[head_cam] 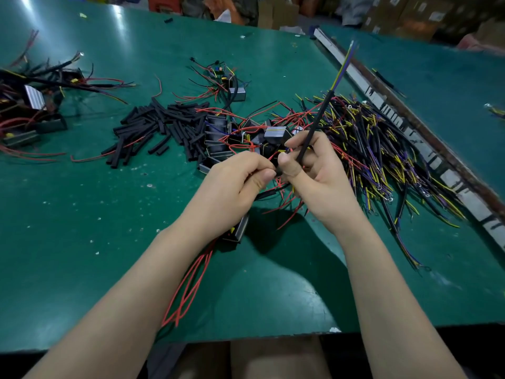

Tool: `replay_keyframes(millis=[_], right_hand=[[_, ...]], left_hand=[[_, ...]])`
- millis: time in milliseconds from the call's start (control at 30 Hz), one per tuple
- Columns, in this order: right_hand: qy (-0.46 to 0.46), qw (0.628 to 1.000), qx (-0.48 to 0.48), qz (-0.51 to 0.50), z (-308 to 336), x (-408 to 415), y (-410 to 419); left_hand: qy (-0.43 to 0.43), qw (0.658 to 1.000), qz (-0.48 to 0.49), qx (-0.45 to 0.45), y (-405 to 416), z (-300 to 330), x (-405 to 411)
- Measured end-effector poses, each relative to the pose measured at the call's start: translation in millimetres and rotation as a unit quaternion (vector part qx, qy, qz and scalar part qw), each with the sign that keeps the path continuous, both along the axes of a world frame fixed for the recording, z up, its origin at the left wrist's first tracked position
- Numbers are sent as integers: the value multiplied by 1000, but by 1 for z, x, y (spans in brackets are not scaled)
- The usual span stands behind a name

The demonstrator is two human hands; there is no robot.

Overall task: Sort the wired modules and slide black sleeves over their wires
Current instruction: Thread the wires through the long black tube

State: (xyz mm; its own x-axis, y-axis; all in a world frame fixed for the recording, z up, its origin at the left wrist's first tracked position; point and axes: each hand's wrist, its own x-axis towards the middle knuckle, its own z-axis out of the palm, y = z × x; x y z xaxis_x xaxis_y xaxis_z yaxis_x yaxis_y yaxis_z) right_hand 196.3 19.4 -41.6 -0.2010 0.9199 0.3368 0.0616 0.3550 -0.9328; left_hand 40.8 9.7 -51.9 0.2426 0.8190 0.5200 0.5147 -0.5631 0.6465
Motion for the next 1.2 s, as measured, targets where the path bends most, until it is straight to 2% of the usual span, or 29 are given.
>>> replay_keyframes(millis=[267, 433, 567, 667, 867, 1067, 1200], right_hand=[[-14, 1000, 11, -8, -1, 1, -1], [-12, 1000, 7, 16, 0, -1, -3], [60, 998, -13, -8, 4, -4, -3], [78, 996, -30, -21, 6, -2, -1], [50, 998, 3, -38, 4, 0, -1], [21, 999, 32, -7, 3, 2, -3], [17, 998, 47, -35, 2, 2, -2]], left_hand=[[27, 999, 36, 9, -3, -2, 2], [58, 998, 17, 8, 0, -3, -1], [-2, 999, 53, -5, 0, -1, -1], [-42, 995, 85, -16, 2, -1, -3], [-16, 997, 72, 18, 0, 2, -4], [-8, 996, 74, 51, -1, 2, -4], [5, 996, 59, 62, -2, 2, -4]])
